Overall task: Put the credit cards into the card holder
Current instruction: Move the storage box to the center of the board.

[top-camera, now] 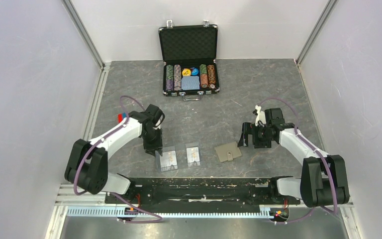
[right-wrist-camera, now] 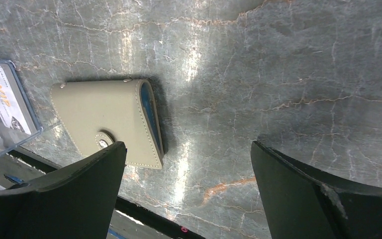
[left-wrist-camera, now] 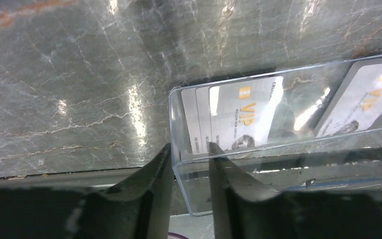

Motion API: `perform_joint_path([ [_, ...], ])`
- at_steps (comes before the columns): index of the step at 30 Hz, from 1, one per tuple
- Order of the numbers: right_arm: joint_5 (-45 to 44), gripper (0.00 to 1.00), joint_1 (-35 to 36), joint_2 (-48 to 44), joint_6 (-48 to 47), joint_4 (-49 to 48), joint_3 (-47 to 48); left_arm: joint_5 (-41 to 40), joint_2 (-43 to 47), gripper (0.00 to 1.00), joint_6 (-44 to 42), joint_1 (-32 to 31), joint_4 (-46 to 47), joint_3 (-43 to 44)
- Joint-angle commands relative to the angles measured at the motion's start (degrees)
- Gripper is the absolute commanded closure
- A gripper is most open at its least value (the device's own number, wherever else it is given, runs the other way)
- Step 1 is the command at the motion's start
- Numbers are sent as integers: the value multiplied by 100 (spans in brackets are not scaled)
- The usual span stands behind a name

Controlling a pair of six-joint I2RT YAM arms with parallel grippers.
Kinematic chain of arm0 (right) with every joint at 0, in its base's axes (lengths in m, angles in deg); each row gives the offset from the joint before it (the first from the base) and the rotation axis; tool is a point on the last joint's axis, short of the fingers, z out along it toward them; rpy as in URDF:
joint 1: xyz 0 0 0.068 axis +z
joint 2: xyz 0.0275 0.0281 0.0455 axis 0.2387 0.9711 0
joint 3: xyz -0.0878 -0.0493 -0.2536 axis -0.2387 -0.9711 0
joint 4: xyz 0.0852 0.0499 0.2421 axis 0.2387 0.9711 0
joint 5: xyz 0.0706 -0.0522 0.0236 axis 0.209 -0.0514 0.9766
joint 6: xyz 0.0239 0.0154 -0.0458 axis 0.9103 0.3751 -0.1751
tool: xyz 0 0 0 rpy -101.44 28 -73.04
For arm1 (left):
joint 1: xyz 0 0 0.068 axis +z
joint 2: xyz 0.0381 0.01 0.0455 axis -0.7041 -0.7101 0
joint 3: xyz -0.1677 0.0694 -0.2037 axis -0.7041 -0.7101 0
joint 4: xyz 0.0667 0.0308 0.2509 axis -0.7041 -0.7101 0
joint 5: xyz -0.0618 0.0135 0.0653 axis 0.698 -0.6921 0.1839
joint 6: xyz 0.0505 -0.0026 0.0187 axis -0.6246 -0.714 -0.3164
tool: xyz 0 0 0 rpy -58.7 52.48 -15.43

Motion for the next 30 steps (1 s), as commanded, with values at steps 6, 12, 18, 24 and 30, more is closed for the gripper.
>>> perform_joint_path([
  [6,203,1,34,277,-116,4,434,-229,-973,79,-175,92,321,1061],
  [12,339,1,60,413,-110,-28,478,-398,-1382,82,-521,544,239,1584],
  [18,434,4,129,553,-119,12,475,-357,-1660,83,-797,1221,214,1923],
  [24,567,5,196,565,-39,66,470,-411,-1753,82,-944,1631,127,2080],
  [30,624,3,284,516,15,260,485,-354,-1470,59,-1054,1693,88,2107],
])
